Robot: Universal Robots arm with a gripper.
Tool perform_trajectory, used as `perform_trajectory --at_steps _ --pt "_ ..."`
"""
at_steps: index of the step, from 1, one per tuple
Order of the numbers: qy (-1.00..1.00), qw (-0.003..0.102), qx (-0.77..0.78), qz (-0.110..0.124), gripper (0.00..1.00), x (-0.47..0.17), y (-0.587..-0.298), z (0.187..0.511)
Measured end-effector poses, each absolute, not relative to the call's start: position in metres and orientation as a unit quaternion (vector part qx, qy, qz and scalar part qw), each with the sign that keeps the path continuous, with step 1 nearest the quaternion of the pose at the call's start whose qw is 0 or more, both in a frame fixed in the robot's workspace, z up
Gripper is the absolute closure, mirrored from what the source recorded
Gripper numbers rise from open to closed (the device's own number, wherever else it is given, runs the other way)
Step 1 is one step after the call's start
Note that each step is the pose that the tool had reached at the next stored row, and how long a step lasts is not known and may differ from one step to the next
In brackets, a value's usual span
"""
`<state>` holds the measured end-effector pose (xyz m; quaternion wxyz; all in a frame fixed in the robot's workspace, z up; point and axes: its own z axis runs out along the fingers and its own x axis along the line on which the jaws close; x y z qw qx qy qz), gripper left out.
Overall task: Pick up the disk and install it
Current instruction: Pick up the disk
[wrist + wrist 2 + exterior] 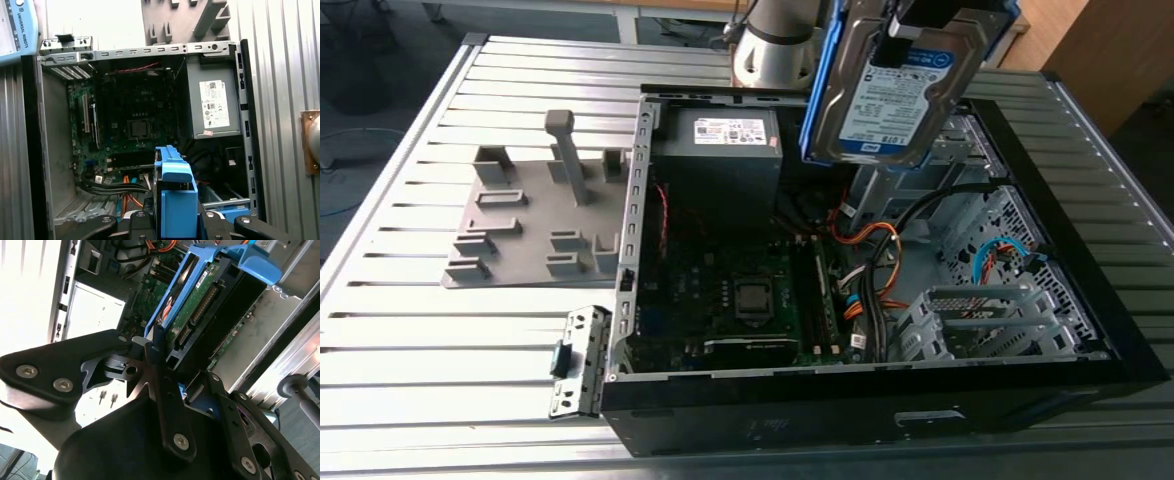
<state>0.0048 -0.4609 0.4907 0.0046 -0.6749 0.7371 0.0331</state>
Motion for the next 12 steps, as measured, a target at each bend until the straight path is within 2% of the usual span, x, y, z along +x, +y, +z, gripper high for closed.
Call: perform_trajectory --at_steps 12 --pt "0.737 0.005 -0.675 0.033 0.64 0.0074 -0.4714 0.4897"
